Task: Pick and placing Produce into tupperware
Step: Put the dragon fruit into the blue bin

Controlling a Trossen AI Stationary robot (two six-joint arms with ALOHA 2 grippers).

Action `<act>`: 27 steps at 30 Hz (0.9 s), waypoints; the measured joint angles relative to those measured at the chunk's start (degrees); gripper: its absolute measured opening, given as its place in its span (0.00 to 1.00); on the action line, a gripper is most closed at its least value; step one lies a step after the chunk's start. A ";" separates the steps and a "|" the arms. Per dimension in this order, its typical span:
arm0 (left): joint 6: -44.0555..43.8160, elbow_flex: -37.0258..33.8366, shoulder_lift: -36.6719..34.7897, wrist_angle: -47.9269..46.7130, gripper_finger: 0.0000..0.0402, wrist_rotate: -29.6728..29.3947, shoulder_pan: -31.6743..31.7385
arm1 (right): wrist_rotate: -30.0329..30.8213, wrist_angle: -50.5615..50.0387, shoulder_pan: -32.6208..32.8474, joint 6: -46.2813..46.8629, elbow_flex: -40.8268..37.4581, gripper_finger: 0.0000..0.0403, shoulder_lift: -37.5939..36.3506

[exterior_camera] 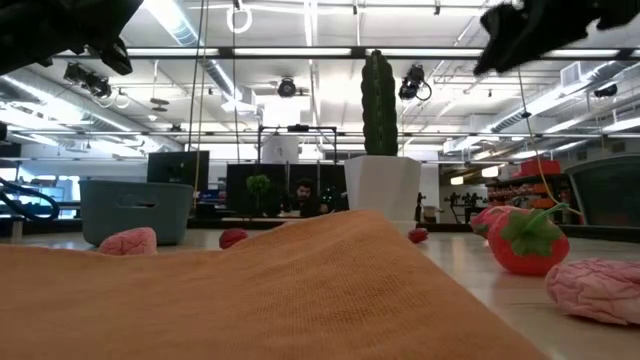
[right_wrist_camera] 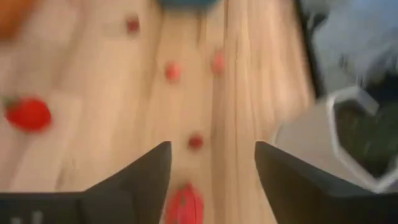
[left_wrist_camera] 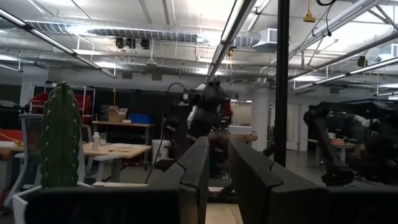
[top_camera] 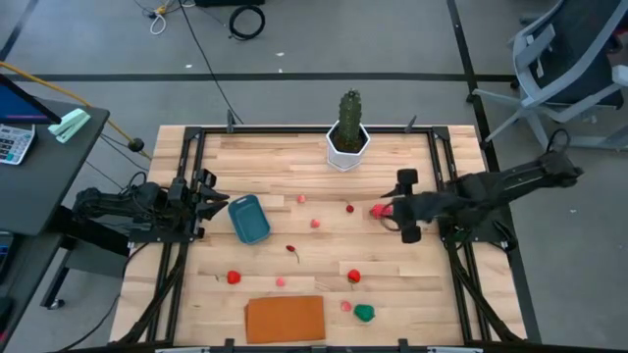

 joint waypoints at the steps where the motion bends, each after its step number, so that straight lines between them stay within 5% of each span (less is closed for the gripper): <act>1: 0.00 0.00 0.00 0.00 0.17 0.00 0.00 | 0.00 -1.37 -0.67 0.63 0.33 0.65 1.48; 11: -4.52 0.00 0.00 0.09 0.15 0.00 0.00 | -12.62 -6.01 -10.64 0.19 0.37 0.70 13.26; 27: 0.02 0.00 0.00 1.11 0.13 -0.02 0.00 | -26.34 -6.37 -23.97 -6.66 0.37 0.69 25.87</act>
